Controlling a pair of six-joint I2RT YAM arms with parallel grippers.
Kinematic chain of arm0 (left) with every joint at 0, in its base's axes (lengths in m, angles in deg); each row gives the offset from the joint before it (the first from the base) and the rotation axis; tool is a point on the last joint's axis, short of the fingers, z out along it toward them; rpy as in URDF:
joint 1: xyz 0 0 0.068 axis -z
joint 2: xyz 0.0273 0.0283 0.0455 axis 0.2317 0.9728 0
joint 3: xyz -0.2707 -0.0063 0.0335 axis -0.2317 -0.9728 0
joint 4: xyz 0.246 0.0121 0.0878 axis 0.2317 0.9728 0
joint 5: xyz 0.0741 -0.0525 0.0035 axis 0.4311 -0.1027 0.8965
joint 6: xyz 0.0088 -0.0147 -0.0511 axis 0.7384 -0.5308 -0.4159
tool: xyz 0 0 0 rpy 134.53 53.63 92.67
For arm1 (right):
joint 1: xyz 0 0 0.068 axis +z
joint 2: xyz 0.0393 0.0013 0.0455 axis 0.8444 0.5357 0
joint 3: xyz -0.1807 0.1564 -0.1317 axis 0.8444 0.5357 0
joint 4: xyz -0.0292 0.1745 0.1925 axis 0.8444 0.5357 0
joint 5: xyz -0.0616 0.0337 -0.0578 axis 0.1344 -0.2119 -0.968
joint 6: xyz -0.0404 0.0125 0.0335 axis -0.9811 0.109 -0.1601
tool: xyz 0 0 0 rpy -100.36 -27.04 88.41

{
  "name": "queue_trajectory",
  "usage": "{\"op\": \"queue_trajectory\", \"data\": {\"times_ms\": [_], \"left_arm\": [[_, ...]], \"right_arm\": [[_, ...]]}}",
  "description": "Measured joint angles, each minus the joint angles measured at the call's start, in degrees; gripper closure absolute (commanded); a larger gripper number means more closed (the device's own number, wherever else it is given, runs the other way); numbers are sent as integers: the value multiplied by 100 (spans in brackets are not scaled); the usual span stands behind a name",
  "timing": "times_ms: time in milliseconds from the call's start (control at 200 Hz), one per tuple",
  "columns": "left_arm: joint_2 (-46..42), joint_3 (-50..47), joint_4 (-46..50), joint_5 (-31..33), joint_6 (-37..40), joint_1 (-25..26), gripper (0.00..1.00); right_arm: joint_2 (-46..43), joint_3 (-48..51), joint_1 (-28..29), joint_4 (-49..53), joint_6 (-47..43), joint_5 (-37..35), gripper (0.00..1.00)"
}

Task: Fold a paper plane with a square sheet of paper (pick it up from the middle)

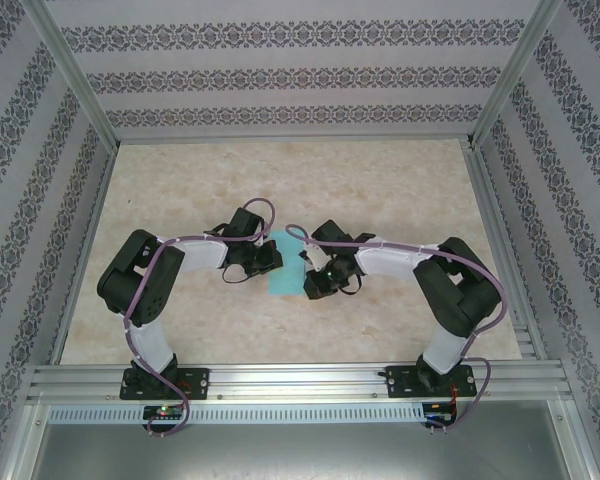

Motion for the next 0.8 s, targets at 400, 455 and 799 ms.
{"op": "queue_trajectory", "data": {"times_ms": [400,455,799], "left_arm": [[13,17,0,-4,0,0,94],[13,17,0,-4,0,0,94],[13,26,9,0,0,0,94]], "right_arm": [[616,-1062,118,-313,549,61,93],[761,-1095,118,-308,562,63,93],[1239,-1296,127,-136,525,63,94]]}}
